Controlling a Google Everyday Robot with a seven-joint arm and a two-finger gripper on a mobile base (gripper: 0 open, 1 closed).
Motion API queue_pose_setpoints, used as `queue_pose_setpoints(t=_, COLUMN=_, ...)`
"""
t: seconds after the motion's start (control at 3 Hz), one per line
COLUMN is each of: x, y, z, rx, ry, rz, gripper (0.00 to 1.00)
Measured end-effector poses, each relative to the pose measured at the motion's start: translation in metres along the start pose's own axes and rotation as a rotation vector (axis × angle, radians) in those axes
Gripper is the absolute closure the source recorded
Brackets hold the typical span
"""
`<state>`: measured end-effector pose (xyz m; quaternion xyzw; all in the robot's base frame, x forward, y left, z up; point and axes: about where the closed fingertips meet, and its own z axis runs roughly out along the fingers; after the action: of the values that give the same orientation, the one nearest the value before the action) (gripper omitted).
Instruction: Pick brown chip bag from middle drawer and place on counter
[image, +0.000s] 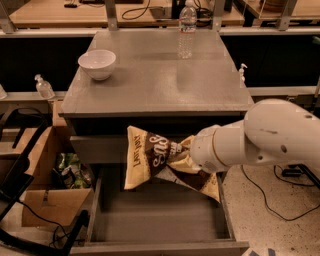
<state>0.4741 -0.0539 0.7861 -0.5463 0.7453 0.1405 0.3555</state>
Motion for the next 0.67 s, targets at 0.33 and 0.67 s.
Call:
queue_pose_setpoints(t=0.33, x=-0.025, y=-0.042, z=-0.041, rx=0.029, ry=0.061, rz=-0.001, gripper=1.0)
queue_pose_setpoints(t=0.67, x=-0.044, y=-0.088, z=-0.081, rx=0.049, ry=0.141, rz=0.024, gripper=1.0)
